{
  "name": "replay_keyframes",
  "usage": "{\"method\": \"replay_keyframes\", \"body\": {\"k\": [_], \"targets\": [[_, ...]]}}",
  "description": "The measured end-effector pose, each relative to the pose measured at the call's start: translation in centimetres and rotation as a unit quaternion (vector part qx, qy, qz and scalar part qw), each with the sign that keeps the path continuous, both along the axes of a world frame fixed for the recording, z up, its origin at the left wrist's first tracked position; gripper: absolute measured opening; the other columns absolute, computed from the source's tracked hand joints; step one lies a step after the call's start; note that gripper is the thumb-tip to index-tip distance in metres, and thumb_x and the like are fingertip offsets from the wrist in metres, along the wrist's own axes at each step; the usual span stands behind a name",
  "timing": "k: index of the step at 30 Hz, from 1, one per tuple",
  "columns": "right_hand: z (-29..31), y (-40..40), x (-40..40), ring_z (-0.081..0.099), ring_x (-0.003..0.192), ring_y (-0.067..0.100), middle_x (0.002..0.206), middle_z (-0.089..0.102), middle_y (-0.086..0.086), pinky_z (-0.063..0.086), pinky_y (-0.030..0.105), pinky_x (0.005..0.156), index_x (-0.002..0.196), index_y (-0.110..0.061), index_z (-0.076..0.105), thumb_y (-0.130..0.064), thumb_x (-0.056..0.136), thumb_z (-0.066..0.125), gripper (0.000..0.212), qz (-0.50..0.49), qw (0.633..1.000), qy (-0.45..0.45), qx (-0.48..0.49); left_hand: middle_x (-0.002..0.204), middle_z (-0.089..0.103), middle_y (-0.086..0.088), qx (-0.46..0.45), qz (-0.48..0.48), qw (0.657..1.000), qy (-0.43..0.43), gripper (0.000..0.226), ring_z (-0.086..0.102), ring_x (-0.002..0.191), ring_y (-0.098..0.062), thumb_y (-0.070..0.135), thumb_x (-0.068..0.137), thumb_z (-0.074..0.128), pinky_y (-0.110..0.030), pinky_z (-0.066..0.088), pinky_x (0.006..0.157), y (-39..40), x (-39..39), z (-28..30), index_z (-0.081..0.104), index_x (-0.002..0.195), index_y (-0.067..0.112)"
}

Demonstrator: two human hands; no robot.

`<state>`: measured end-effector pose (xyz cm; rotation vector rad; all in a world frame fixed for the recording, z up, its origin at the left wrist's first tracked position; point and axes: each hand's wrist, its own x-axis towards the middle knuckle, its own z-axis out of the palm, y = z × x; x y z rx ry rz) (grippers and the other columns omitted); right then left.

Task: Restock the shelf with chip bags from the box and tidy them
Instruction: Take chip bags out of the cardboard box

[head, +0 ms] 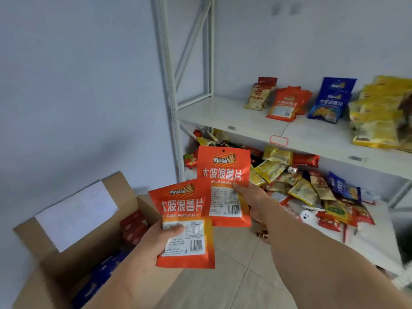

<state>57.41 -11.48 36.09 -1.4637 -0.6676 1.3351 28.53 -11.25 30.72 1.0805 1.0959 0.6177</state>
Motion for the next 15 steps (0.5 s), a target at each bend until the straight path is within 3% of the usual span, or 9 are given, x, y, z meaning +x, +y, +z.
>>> {"method": "replay_keyframes", "body": {"k": [4, 10, 15], "targets": [[2.4, -2.4, 6.5, 0.072, 0.100, 0.032, 0.110, 0.075, 0.009, 0.053, 0.057, 0.095, 0.117, -0.016, 0.066, -0.025, 0.099, 0.061, 0.020, -0.046, 0.997, -0.045, 0.034, 0.115, 0.076, -0.014, 0.023, -0.042, 0.999, -0.004, 0.045, 0.073, 0.107, -0.036, 0.015, 0.083, 0.080, -0.059, 0.051, 0.102, -0.8, 5.9, 1.9, 0.065, 0.125, 0.011], [4.3, -3.9, 16.5, 0.075, 0.091, 0.032, 0.096, 0.078, 0.007, 0.055, 0.056, 0.093, 0.108, -0.014, 0.067, -0.030, 0.098, 0.062, 0.020, -0.080, 0.994, -0.068, 0.041, 0.114, 0.077, -0.011, 0.053, -0.069, 0.996, -0.004, 0.044, 0.074, 0.106, -0.033, 0.022, 0.081, 0.081, -0.058, 0.052, 0.102, -0.9, 16.4, 3.3, 0.067, 0.123, 0.015], [4.3, -2.9, 24.1, 0.075, 0.092, 0.032, 0.096, 0.078, 0.005, 0.054, 0.057, 0.093, 0.109, -0.017, 0.066, -0.033, 0.098, 0.062, 0.020, -0.090, 0.992, -0.068, 0.051, 0.112, 0.078, -0.010, 0.050, -0.065, 0.996, -0.016, 0.040, 0.075, 0.103, -0.031, 0.024, 0.086, 0.079, -0.055, 0.055, 0.099, -0.4, 24.4, 3.5, 0.067, 0.122, 0.015]]}}
